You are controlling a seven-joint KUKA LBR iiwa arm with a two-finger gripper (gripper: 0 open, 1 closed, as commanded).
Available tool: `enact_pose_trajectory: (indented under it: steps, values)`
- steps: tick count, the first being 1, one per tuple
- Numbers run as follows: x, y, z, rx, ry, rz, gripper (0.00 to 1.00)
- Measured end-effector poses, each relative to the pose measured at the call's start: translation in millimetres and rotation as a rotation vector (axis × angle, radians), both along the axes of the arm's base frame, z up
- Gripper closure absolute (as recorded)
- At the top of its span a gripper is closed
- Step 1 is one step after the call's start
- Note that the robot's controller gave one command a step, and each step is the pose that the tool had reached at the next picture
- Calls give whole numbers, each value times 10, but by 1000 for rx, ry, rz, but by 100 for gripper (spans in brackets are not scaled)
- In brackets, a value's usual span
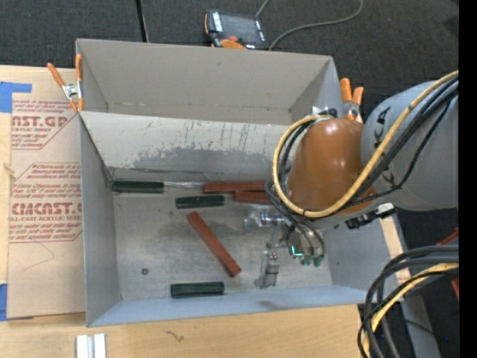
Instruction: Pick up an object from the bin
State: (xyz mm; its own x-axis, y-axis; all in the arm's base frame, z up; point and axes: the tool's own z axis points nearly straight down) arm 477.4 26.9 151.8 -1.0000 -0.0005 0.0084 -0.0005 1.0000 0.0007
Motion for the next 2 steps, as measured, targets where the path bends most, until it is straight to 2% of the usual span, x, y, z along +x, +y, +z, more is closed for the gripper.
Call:
enact_pose_trajectory:
  steps: [1,2]
  values:
    - [316,563,-856,1,-5,15,0]
    - [328,540,-815,1,-9,11,100]
